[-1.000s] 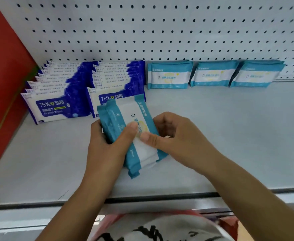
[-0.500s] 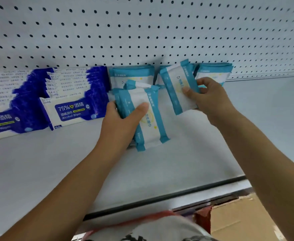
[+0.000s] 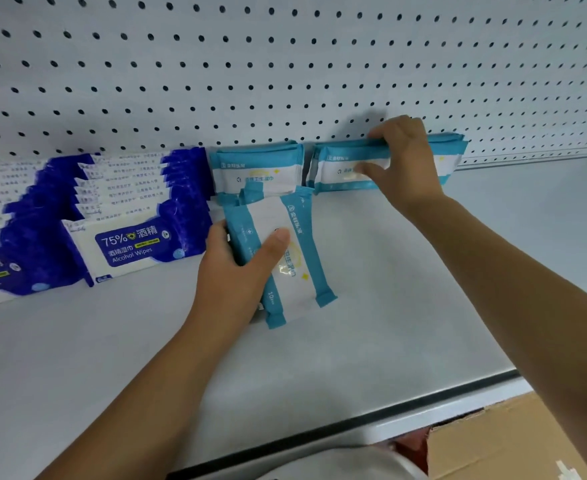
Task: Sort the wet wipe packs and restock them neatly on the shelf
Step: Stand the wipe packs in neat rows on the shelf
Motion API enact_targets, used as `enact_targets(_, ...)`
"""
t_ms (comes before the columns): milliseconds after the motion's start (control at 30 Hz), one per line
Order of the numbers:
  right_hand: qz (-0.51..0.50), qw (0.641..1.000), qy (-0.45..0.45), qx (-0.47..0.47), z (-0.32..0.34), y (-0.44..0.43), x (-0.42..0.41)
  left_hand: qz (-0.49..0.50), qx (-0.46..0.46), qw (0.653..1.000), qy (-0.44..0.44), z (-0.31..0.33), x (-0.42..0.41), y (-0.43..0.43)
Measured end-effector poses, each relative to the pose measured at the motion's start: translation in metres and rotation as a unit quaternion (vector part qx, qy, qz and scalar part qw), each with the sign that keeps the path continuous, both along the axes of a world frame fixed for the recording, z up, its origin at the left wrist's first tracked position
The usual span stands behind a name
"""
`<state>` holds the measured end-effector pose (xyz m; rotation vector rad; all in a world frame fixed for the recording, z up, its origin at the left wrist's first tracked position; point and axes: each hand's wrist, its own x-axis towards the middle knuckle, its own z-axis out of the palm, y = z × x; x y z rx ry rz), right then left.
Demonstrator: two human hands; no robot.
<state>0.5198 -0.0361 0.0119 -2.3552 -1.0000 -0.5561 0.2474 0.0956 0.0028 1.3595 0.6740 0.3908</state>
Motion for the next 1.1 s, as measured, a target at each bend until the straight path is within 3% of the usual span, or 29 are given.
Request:
enact_targets(200, -0.001, 1.0, -0.021, 0.014, -0.016, 0.001, -0.004, -0.007, -0.016, 1.0, 0.006, 0.002, 0.004, 0.003)
enact_targets(367, -0.059, 0.986, 0.043, 0.153, -0.009, -0.011, -0.05, -0.011, -0.023, 1.0, 0.007, 0.003, 0.005, 0.006)
enact_targets(400, -0.073, 0.98, 0.072, 0.172, -0.005, -0.014, -0.069, -0.012, -0.025, 1.0, 0.007, 0.004, 0.005, 0.006)
enact_targets(467, -0.062, 0.958, 0.224, 0.168, 0.003, -0.019, -0.11, -0.015, -0.024, 1.0, 0.011, 0.004, 0.005, 0.008)
enact_targets(533, -0.006, 0.9, 0.408, 0.153, 0.012, -0.019, -0.148, -0.021, -0.011, 1.0, 0.014, 0.004, 0.006, 0.009)
enact_targets(600, 0.022, 0.858, 0.5, 0.118, 0.015, -0.017, -0.175, -0.025, 0.011, 0.999, 0.018, 0.005, 0.007, 0.008)
enact_targets(700, 0.038, 0.85, 0.519, 0.082, 0.012, -0.011, -0.193, -0.035, 0.039, 0.998, 0.016, 0.003, 0.003, 0.008)
enact_targets(967, 0.03, 0.793, 0.57, 0.215, -0.001, -0.033, -0.175, -0.043, 0.07, 0.997, 0.0, -0.002, 0.001, 0.009)
enact_targets(1033, -0.009, 0.805, 0.54, 0.247, -0.006, -0.044, -0.157, -0.032, 0.058, 0.998, -0.002, -0.004, 0.003, 0.007)
enact_targets(1100, -0.067, 0.841, 0.468, 0.263, -0.01, -0.057, -0.131, -0.025, 0.035, 0.999, -0.006, -0.004, 0.004, 0.007)
